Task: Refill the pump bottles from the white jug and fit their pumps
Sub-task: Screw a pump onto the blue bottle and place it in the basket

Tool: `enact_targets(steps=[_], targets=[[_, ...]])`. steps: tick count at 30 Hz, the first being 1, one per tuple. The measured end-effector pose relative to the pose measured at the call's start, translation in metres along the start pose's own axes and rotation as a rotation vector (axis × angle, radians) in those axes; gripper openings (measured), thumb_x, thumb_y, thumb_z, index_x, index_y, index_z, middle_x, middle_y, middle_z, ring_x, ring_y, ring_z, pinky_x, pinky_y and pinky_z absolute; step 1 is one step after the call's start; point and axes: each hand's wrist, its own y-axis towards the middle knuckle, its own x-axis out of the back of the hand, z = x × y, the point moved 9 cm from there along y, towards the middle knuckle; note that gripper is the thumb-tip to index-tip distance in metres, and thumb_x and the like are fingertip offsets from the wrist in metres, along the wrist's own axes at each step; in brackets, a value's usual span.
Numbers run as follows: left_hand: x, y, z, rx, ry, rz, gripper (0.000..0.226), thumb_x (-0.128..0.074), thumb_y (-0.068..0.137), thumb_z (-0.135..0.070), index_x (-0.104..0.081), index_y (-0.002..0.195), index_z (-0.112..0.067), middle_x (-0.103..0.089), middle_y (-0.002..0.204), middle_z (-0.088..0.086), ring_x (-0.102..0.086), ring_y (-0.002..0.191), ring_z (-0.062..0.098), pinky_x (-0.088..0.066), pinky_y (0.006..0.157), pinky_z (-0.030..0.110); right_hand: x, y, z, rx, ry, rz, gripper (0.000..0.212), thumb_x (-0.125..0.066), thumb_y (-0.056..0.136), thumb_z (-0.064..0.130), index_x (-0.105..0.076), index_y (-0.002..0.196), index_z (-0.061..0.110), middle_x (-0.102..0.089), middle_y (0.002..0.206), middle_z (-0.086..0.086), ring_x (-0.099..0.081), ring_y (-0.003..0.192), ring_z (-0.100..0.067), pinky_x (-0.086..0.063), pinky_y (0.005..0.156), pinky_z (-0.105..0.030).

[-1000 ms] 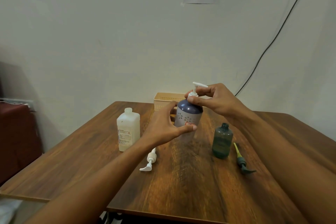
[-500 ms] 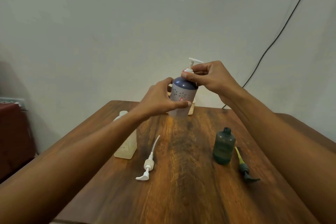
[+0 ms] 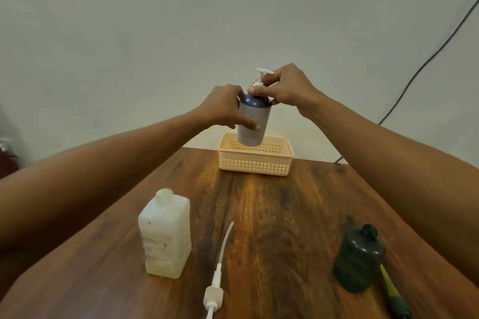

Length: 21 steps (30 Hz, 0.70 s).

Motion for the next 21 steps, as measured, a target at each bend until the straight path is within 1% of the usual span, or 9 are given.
enact_targets(steps=[3,6,8,10,12,13,15,19,21], targets=[[-0.02,0.033,0.039,0.069,-0.14,0.046,0.071,-0.095,0.065,-0.041,-0.063,0.122,-0.015,-0.07,0.112,0.001,-0.075,0.077,0.016,-0.062,0.061,0.026,-0.025,0.04,-0.028,-0.021,-0.04,-0.008,0.042,-0.096,0.076,0.035,-0.084,0.108,0.012,-0.08,0.106,0.0,-0.074,0.1,-0.015,-0.063,0.08,-0.03],[-0.045,0.061,0.078,0.135,-0.27,0.078,0.057,-0.093,0.073,-0.027,-0.065,0.12,-0.011,-0.071,0.108,0.001,-0.075,0.082,0.016,-0.062,0.063,0.024,-0.053,0.072,-0.059,-0.049,-0.101,0.0,0.044,-0.098,0.073,0.036,-0.085,0.108,0.013,-0.081,0.106,-0.002,-0.074,0.102,-0.018,-0.064,0.088,-0.035],[-0.063,0.077,0.103,0.169,-0.344,0.102,0.05,-0.087,0.081,-0.017,-0.065,0.124,-0.007,-0.073,0.112,0.006,-0.075,0.091,0.02,-0.065,0.074,0.032,-0.07,0.09,-0.079,-0.072,-0.136,0.002,0.044,-0.098,0.072,0.036,-0.085,0.107,0.012,-0.081,0.104,-0.002,-0.074,0.099,-0.019,-0.063,0.091,-0.038],[-0.081,0.09,0.126,0.19,-0.382,0.125,0.046,-0.079,0.087,-0.012,-0.063,0.13,-0.006,-0.072,0.119,0.009,-0.072,0.103,0.022,-0.063,0.088,0.039,-0.086,0.106,-0.098,-0.103,-0.153,-0.002,0.044,-0.099,0.071,0.036,-0.084,0.105,0.012,-0.078,0.098,-0.001,-0.072,0.095,-0.018,-0.063,0.092,-0.038],[-0.096,0.098,0.143,0.192,-0.371,0.146,0.047,-0.072,0.092,-0.01,-0.06,0.137,-0.007,-0.069,0.129,0.008,-0.066,0.115,0.021,-0.057,0.1,0.039,-0.1,0.119,-0.115,-0.136,-0.15,-0.007,0.044,-0.1,0.069,0.036,-0.084,0.102,0.012,-0.078,0.097,0.001,-0.072,0.095,-0.017,-0.064,0.091,-0.039],[-0.103,0.101,0.15,0.187,-0.356,0.161,0.047,-0.069,0.094,-0.009,-0.059,0.14,-0.008,-0.066,0.135,0.007,-0.063,0.121,0.019,-0.053,0.103,0.036,-0.108,0.125,-0.123,-0.151,-0.143,-0.008,0.045,-0.101,0.068,0.037,-0.085,0.102,0.013,-0.08,0.098,0.0,-0.074,0.096,-0.018,-0.064,0.091,-0.039],[-0.115,0.107,0.164,0.179,-0.322,0.198,0.049,-0.062,0.097,-0.008,-0.055,0.145,-0.01,-0.061,0.143,0.005,-0.056,0.128,0.018,-0.047,0.102,0.031,-0.124,0.135,-0.139,-0.177,-0.135,-0.003,0.047,-0.101,0.068,0.038,-0.085,0.104,0.013,-0.081,0.103,-0.003,-0.075,0.1,-0.019,-0.064,0.091,-0.04],[-0.137,0.115,0.189,0.206,-0.289,0.282,0.054,-0.053,0.096,-0.002,-0.05,0.15,-0.012,-0.053,0.152,0.005,-0.046,0.142,0.023,-0.041,0.115,0.04,-0.153,0.148,-0.162,-0.201,-0.148,0.008,0.046,-0.099,0.07,0.039,-0.085,0.105,0.014,-0.082,0.105,-0.003,-0.076,0.1,-0.019,-0.064,0.092,-0.041],[-0.146,0.118,0.2,0.223,-0.278,0.309,0.056,-0.05,0.096,-0.002,-0.049,0.15,-0.012,-0.053,0.152,0.006,-0.045,0.143,0.024,-0.04,0.115,0.041,-0.164,0.152,-0.173,-0.222,-0.15,0.01,0.048,-0.099,0.07,0.041,-0.084,0.106,0.013,-0.081,0.106,-0.003,-0.076,0.1,-0.019,-0.064,0.093,-0.041]])
